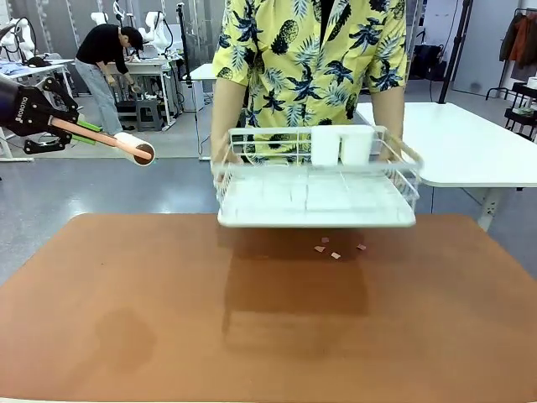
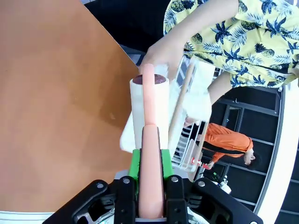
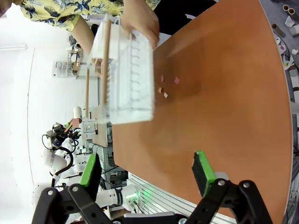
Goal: Clean the table.
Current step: Clean the table with the Lint Roller when the human lifts the Dish drying rack.
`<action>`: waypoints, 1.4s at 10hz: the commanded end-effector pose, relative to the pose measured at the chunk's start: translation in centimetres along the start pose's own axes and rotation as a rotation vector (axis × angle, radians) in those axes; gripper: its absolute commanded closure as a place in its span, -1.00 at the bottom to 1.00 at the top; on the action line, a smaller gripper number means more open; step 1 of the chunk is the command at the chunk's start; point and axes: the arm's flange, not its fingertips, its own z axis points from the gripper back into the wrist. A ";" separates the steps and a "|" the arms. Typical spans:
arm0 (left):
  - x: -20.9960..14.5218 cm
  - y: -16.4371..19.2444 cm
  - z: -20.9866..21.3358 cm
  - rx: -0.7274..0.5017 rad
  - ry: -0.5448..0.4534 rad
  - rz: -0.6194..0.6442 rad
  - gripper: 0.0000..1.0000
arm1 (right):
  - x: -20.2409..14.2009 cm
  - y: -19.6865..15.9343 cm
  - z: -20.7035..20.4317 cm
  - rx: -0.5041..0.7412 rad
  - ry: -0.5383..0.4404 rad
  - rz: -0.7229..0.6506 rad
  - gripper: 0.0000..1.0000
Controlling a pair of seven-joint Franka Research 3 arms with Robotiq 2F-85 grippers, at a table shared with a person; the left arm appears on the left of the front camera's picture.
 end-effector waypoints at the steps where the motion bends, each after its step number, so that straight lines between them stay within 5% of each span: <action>1: 0.1 -0.5 0.2 -0.004 -0.018 0.013 0.92 | 0.0 0.2 0.0 0.021 -0.008 0.014 -1.00; 10: 0.1 -0.5 0.2 -0.004 -0.018 0.013 0.92 | 0.0 0.2 0.0 0.021 -0.008 0.014 -1.00; 11: 0.0 0.0 0.0 0.000 0.000 0.000 0.59 | 0.0 0.2 0.0 0.021 -0.008 0.014 -1.00; 12: -0.3 -1.7 1.7 0.048 -0.016 -0.265 0.59 | 0.0 0.2 0.0 0.021 -0.008 0.014 -1.00; 14: 1.1 -5.8 1.6 0.193 0.154 -0.532 0.59 | 0.0 0.2 0.0 0.021 -0.008 0.014 -1.00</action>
